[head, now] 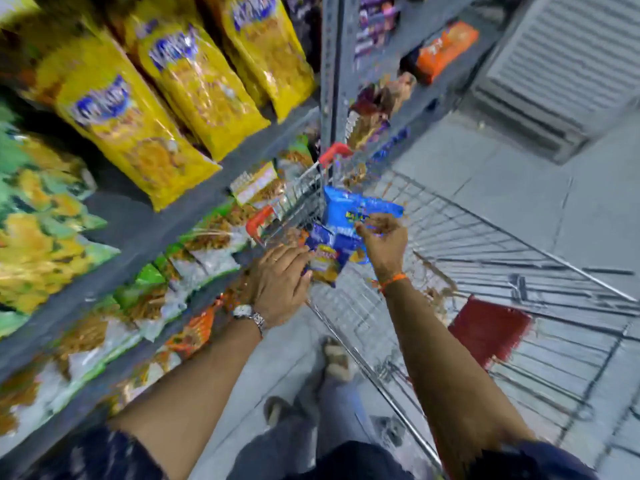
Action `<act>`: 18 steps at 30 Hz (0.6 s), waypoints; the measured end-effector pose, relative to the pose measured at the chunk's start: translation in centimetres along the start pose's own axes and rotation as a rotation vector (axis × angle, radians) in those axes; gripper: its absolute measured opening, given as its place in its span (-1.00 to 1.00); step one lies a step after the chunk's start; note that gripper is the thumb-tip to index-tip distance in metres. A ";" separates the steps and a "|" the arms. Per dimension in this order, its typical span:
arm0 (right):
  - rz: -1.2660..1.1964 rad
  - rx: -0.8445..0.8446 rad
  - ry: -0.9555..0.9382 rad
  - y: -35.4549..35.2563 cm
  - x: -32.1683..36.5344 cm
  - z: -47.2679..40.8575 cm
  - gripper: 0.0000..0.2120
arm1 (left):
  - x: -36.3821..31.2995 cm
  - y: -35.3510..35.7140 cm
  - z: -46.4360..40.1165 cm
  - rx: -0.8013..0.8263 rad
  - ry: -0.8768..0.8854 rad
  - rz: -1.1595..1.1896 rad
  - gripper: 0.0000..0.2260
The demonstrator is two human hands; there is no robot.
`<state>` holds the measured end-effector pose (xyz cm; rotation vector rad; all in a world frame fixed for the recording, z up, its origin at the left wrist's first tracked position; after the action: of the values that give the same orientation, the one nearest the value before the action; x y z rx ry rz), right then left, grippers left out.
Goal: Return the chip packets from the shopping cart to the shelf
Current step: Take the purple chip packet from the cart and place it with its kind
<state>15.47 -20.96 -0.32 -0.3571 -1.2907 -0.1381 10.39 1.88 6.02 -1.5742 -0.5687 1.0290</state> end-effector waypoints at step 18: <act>0.012 0.256 0.204 7.4 -18.2 -2.6 -0.51 | 1.8 8.2 0.9 -0.207 0.018 0.118 -0.45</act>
<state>15.02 -16.71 -19.66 -0.1274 -1.0887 0.0025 9.18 1.64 -2.34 -1.8153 -0.5906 1.0691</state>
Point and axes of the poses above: each hand's wrist, its own z-axis away from the middle knuckle, its own y-axis out of the palm, x = y × z, the point moved 5 cm from there along -z, towards the middle knuckle, and after that the axes turned 11 degrees about x, right-handed, at the moved point
